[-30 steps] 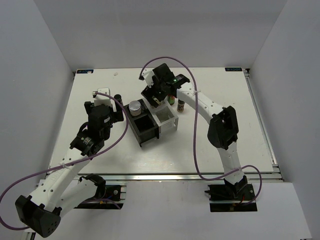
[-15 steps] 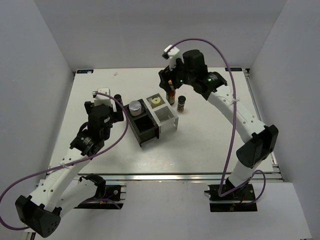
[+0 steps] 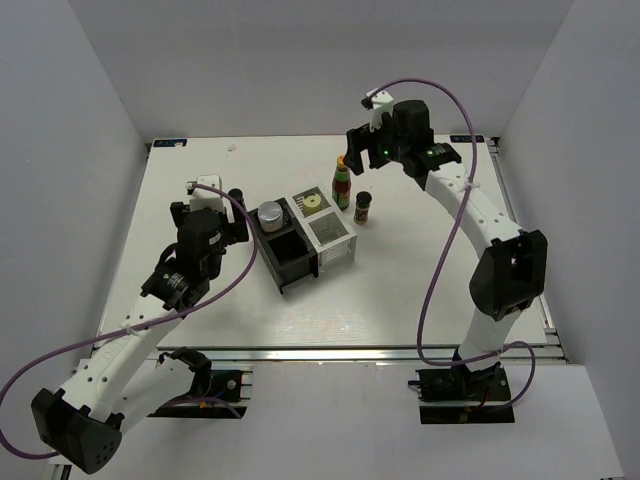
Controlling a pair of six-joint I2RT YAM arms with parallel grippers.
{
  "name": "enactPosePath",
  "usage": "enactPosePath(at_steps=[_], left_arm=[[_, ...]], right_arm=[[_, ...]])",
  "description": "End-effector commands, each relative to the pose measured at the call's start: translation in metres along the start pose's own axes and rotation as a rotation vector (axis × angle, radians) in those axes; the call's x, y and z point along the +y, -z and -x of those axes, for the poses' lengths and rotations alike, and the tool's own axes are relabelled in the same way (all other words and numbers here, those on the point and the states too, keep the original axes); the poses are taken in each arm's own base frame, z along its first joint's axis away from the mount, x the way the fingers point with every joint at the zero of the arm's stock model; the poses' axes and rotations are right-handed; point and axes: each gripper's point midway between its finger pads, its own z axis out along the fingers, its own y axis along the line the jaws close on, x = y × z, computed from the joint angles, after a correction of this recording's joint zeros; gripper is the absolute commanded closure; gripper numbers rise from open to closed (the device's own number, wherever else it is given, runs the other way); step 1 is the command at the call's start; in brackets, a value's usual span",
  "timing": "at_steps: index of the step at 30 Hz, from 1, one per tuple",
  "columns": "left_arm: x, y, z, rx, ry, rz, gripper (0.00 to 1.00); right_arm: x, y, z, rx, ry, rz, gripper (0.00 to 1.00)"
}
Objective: Organize the condiment bottles
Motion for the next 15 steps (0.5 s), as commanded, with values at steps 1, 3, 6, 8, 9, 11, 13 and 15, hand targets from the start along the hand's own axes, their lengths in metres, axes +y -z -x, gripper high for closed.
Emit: enactPosePath(at_steps=[1, 3, 6, 8, 9, 11, 13, 15], left_arm=[[0.001, -0.001, 0.0, -0.006, -0.002, 0.001, 0.02], [0.001, -0.001, 0.0, -0.008, -0.001, 0.003, 0.02], [0.0, -0.001, 0.0, -0.003, -0.005, -0.001, 0.02], [0.0, -0.002, -0.001, 0.001, -0.008, -0.001, 0.02], [0.0, -0.002, -0.002, 0.003, -0.009, 0.001, 0.02], [0.001, -0.002, 0.0, -0.002, -0.008, 0.002, 0.02], [0.001, -0.001, 0.0, -0.004, -0.007, 0.003, 0.02], [0.001, -0.002, -0.001, -0.003, -0.009, 0.003, 0.02]], right_arm=[[0.007, -0.015, 0.022, -0.071, 0.049, 0.055, 0.11], [0.005, -0.021, 0.021, -0.071, 0.052, 0.054, 0.11], [0.002, -0.031, 0.013, -0.06, 0.069, 0.056, 0.11], [0.0, -0.039, 0.01, -0.052, 0.072, 0.053, 0.12], [0.0, -0.041, 0.008, -0.048, 0.073, 0.057, 0.12], [-0.001, -0.047, 0.007, -0.042, 0.071, 0.065, 0.12], [0.0, -0.053, 0.004, -0.036, 0.069, 0.08, 0.14], [0.003, -0.056, 0.002, -0.03, 0.064, 0.097, 0.15]])
